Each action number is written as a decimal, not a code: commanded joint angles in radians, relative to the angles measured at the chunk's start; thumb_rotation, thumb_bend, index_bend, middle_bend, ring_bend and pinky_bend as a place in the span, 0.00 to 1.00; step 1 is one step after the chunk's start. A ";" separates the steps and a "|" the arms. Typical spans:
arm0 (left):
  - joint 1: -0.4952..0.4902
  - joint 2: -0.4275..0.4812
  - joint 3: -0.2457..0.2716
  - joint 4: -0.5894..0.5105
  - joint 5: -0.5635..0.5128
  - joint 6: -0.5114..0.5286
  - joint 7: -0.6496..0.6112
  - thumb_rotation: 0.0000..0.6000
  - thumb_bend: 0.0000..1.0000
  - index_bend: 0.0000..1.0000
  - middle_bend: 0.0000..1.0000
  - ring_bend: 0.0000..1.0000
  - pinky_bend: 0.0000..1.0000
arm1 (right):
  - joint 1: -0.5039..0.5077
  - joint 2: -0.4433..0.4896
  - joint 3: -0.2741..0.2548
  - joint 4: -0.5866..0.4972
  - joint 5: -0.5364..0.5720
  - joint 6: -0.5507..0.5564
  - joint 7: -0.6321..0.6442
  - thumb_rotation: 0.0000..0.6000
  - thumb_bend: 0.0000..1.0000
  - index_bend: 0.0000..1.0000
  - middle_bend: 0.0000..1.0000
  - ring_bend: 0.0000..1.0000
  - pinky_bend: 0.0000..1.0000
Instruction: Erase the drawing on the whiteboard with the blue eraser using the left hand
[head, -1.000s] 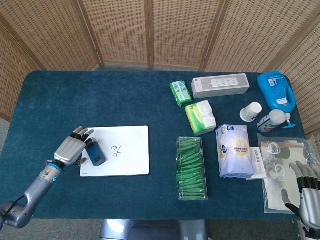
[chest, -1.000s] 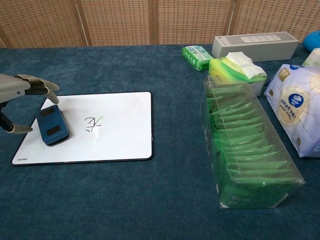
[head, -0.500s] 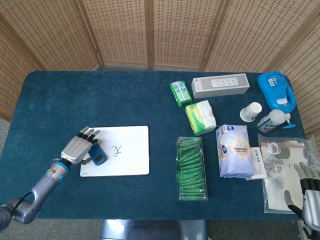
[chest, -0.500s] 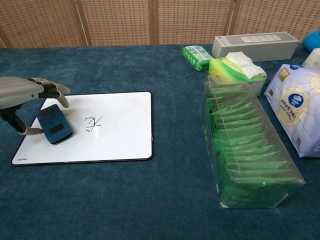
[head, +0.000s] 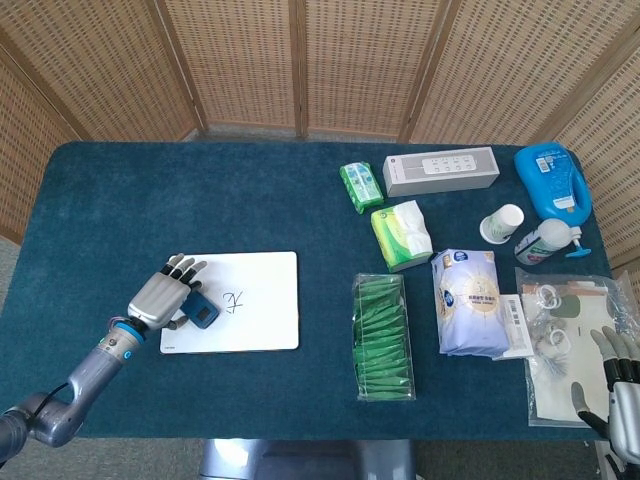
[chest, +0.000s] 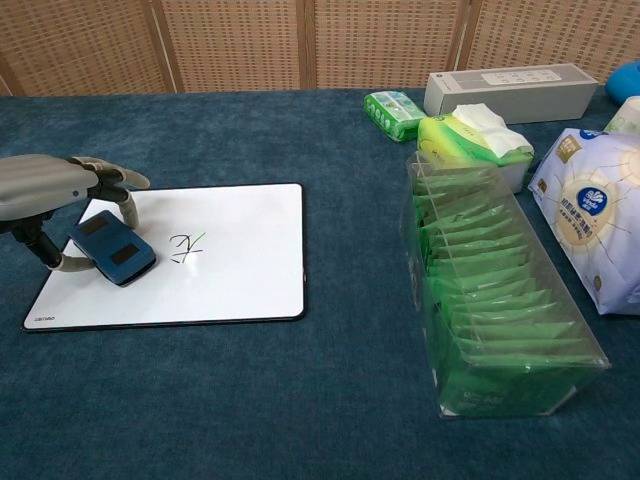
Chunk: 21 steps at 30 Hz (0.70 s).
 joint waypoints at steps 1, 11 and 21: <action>-0.001 -0.001 0.001 -0.002 0.004 0.008 -0.002 1.00 0.34 0.37 0.06 0.00 0.00 | -0.001 0.000 0.000 0.001 0.001 0.000 0.002 1.00 0.39 0.11 0.11 0.00 0.06; -0.005 -0.011 -0.009 0.004 0.039 0.074 -0.052 1.00 0.34 0.53 0.14 0.00 0.00 | -0.003 -0.002 0.002 0.010 0.002 -0.002 0.012 1.00 0.39 0.11 0.11 0.00 0.06; -0.057 -0.025 -0.073 0.007 -0.018 0.036 -0.108 1.00 0.34 0.53 0.14 0.00 0.00 | -0.001 -0.010 0.003 0.020 0.008 -0.013 0.021 1.00 0.39 0.11 0.11 0.00 0.06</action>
